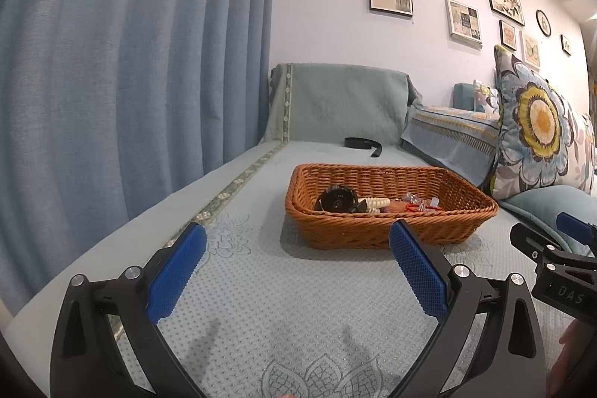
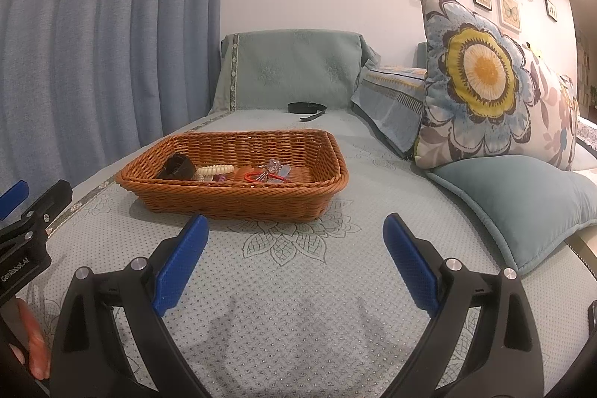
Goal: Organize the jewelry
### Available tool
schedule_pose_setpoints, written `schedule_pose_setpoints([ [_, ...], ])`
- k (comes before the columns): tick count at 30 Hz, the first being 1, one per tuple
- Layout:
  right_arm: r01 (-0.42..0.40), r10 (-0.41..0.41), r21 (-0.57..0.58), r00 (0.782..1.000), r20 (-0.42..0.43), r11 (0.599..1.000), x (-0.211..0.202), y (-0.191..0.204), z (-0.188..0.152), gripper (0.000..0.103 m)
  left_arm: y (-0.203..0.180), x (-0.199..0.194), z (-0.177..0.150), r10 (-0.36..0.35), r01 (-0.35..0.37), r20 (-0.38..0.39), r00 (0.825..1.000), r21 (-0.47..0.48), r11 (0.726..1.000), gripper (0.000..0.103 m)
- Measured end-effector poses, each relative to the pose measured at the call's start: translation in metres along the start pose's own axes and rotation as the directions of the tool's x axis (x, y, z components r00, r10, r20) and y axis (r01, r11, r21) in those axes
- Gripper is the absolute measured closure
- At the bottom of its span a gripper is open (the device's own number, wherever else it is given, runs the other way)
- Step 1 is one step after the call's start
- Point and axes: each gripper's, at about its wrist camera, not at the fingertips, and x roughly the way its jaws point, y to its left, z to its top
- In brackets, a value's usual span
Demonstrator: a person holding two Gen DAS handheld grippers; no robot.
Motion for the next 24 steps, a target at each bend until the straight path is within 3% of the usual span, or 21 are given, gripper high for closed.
schedule_pose_setpoints([
  [24,0.005,-0.005,-0.005,0.999,0.04,1.0,-0.0093,0.0053,0.0003,0.013,-0.0008,0.0008,-0.0003,-0.001,0.001,-0.001,1.0,0.0,1.0,0.008],
])
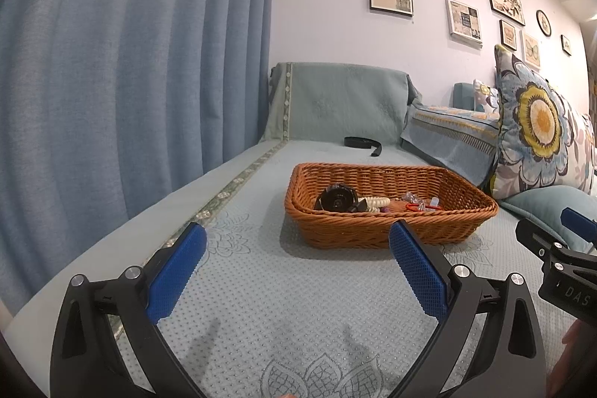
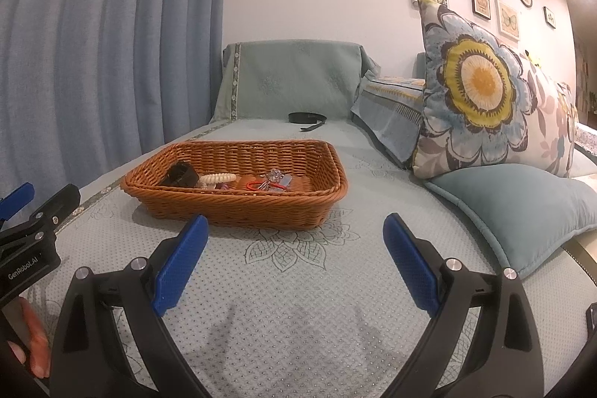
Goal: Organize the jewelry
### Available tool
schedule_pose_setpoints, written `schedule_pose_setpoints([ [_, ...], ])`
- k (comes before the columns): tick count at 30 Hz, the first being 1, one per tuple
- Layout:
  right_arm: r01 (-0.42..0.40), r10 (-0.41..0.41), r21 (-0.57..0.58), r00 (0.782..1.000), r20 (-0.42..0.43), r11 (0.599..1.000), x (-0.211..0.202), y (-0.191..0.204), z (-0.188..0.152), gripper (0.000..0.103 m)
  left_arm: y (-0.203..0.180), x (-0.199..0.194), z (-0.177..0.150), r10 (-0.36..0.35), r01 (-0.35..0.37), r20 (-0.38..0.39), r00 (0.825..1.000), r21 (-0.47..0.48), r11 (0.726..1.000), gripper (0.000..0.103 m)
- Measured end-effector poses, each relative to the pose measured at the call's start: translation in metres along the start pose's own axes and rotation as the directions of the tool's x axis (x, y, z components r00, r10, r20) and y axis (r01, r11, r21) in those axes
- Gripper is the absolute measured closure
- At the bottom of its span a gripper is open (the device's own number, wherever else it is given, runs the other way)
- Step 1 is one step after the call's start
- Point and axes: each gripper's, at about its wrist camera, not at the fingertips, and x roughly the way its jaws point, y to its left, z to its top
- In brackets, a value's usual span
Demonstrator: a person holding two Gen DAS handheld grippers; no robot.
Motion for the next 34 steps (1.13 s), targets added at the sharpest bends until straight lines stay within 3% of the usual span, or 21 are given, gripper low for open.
schedule_pose_setpoints([
  [32,0.003,-0.003,-0.002,1.0,-0.005,1.0,-0.0001,0.0051,0.0,0.013,0.0006,-0.002,0.0007,-0.006,0.006,0.011,1.0,0.011,1.0,0.008],
  [34,0.004,-0.004,0.003,1.0,-0.008,1.0,0.0004,0.0044,0.0003,0.009,0.0018,-0.0017,0.0004,-0.007,0.007,0.01,1.0,0.007,1.0,0.008],
])
